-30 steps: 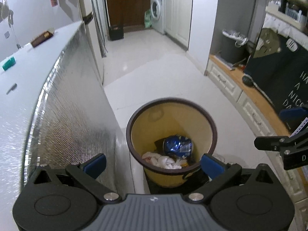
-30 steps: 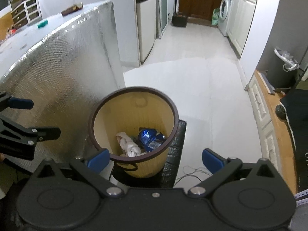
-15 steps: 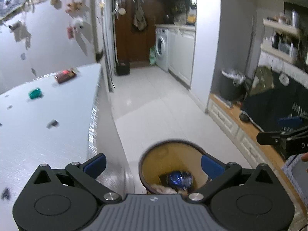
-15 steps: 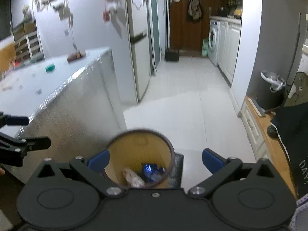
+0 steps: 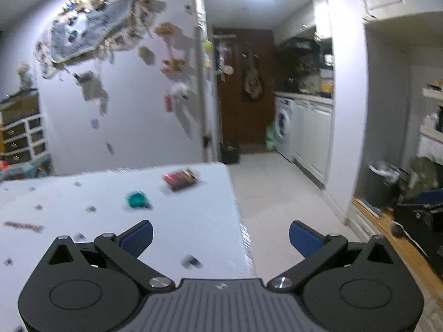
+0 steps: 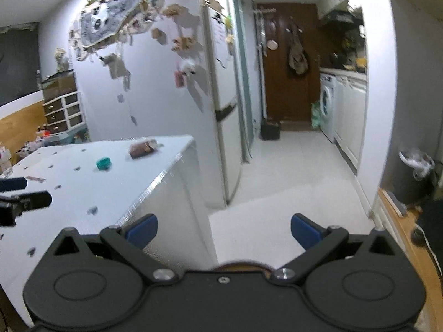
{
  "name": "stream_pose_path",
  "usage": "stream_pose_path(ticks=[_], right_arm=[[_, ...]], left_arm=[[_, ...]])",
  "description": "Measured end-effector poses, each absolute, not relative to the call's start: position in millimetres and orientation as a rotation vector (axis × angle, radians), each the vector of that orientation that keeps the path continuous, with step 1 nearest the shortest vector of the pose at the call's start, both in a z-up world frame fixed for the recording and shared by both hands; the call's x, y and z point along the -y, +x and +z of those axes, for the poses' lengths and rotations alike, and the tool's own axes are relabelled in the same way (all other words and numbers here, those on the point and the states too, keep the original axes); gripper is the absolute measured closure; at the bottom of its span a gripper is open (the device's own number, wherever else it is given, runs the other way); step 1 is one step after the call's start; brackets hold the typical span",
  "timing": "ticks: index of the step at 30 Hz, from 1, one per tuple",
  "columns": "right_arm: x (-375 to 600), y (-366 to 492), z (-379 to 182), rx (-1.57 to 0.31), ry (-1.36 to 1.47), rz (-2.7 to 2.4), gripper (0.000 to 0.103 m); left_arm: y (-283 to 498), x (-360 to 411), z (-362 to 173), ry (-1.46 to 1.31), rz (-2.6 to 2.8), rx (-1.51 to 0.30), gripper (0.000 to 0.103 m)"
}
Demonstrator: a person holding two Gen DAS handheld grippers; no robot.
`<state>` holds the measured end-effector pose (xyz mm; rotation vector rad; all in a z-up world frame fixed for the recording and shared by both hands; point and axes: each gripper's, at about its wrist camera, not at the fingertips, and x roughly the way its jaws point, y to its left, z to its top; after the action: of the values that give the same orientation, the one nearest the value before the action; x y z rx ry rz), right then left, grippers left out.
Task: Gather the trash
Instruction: 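Move both open tools back from the bin toward the table, then close the right tool on the red cigarette pack while the left tool grasps the teal bottle cap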
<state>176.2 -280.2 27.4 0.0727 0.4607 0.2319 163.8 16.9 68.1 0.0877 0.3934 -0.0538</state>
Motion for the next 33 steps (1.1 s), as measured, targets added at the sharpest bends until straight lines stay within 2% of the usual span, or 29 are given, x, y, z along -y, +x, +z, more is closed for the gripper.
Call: stream_pose_path(ticks=[14,24,33], right_arm=[[183.7,274.9,107.3,-0.303,0.034,0.389,0.0],[127.3,370.4,112.3,-0.261,0.027,0.441,0.0],[94.6,448.9,97.1,-0.289,0.05,0.458,0.0]], left_arm=[[262.6,-91.3,119.7,0.091,0.043,-0.32,0.0],[369.5,-133.3,101.9,-0.005,0.089,-0.328,0.0],[429.3,-160.8,65.0,-0.058,0.137,-0.385,0.0]])
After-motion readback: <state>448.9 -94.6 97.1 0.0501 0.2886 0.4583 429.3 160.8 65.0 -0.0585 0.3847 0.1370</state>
